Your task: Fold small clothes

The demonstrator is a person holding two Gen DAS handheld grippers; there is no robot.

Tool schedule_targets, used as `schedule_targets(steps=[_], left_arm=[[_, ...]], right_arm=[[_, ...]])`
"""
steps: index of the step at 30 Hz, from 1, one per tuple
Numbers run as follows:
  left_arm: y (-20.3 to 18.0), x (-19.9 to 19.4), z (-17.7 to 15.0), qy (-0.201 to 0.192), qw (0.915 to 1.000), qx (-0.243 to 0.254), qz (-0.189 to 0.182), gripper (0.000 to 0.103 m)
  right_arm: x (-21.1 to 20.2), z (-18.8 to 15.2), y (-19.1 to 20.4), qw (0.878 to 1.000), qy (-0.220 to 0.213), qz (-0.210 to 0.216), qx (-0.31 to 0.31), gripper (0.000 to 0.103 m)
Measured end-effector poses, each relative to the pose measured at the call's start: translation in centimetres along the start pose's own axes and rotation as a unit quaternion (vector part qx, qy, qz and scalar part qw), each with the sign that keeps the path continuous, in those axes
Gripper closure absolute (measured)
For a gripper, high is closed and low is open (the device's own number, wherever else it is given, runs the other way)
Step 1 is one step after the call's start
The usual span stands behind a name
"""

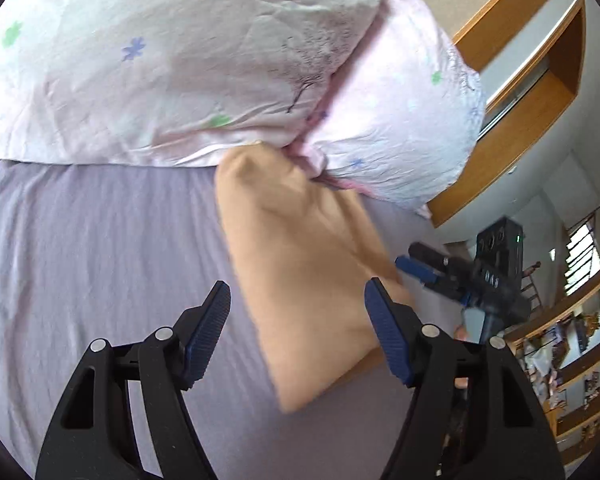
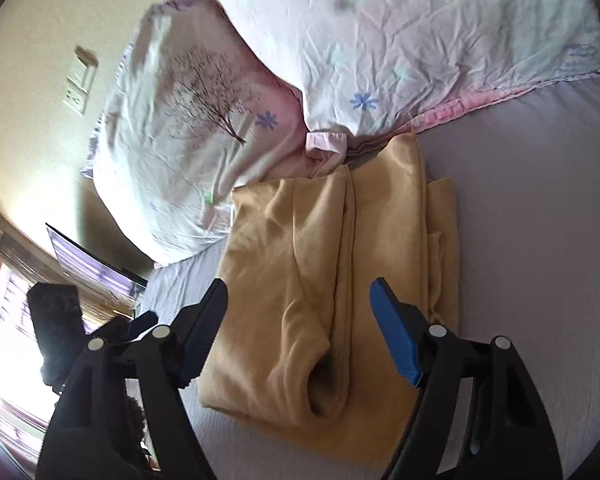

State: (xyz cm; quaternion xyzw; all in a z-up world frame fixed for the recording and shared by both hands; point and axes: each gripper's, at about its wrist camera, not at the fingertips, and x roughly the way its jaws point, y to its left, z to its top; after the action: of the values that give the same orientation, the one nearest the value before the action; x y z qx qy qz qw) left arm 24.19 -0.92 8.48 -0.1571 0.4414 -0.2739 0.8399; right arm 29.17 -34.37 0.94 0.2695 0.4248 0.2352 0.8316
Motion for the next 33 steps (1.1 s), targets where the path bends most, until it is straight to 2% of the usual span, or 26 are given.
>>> schedule_targets(steps=[2,5,7,8,9,10,12,15,19,20,23,24,25,26,27,29,33], left_arm=[[1.8,-0.4,-1.0,0.011,0.9998,-0.002,0.018,0.033],[3.7,-0.4,-1.9,0.023,0.9995,-0.012,0.019,0.033],[4.7,-0.4,-2.4,0.028,0.9993,-0.015,0.018,0.033],[5.0,-0.4,-2.7,0.029,0.9993,-0.016,0.018,0.033],[5.2,-0.2,-2.9,0.030,0.9992,-0.018,0.016,0.033],[5.5,-0.2,-3.3,0.032,0.9992,-0.020,0.013,0.033],[5.8,0.3,-3.5,0.035,0.9990,-0.025,0.007,0.033],[5.7,1.1,-3.7,0.041,0.9988,-0.026,0.003,0.033],[5.9,1.8,-4.0,0.049,0.9985,-0.025,0.003,0.033],[6.0,2.0,-4.0,0.051,0.9984,-0.025,0.002,0.033],[5.8,2.2,-4.1,0.054,0.9983,-0.020,-0.003,0.033],[5.7,2.4,-4.1,0.056,0.9982,-0.018,-0.007,0.033],[5.5,2.4,-4.1,0.057,0.9982,-0.016,-0.011,0.032],[5.3,2.5,-4.2,0.059,0.9979,-0.016,-0.020,0.028],[5.1,2.5,-4.2,0.060,0.9976,-0.018,-0.030,0.026],[4.6,2.7,-4.0,0.061,0.9962,-0.024,-0.057,0.020],[2.8,3.6,-3.3,0.062,0.9933,-0.036,-0.092,0.019]], right_arm=[[2.5,1.2,0.2,0.999,0.025,-0.035,-0.009,0.032],[5.8,1.5,0.5,0.997,0.065,-0.049,-0.016,0.036],[6.9,1.1,1.2,0.994,0.072,-0.073,-0.039,0.042],[7.1,0.7,1.8,0.993,0.071,-0.079,-0.057,0.054],[7.3,0.5,2.2,0.992,0.074,-0.074,-0.068,0.075],[7.4,0.3,2.4,0.992,0.075,-0.073,-0.071,0.082],[7.0,0.0,2.6,0.993,0.061,-0.068,-0.077,0.088],[4.7,0.4,3.4,0.994,0.008,-0.067,-0.083,0.090],[-0.4,1.2,3.6,0.990,-0.074,-0.090,-0.076,0.090],[-1.2,1.3,2.8,0.990,-0.081,-0.100,-0.064,0.090],[-1.8,0.8,-0.7,0.981,-0.071,-0.177,-0.020,0.088],[-1.7,0.3,-2.0,0.980,-0.056,-0.191,-0.001,0.081],[-1.9,-0.3,-2.9,0.981,-0.044,-0.187,0.019,0.076],[-2.7,-1.0,-3.9,0.985,-0.042,-0.161,0.045,0.060],[-3.8,-1.8,-4.6,0.989,-0.048,-0.121,0.067,0.038],[-5.7,-3.3,-4.7,0.991,-0.075,-0.073,0.078,0.034],[-7.0,-4.7,-4.6,0.990,-0.079,-0.064,0.103,0.036]])
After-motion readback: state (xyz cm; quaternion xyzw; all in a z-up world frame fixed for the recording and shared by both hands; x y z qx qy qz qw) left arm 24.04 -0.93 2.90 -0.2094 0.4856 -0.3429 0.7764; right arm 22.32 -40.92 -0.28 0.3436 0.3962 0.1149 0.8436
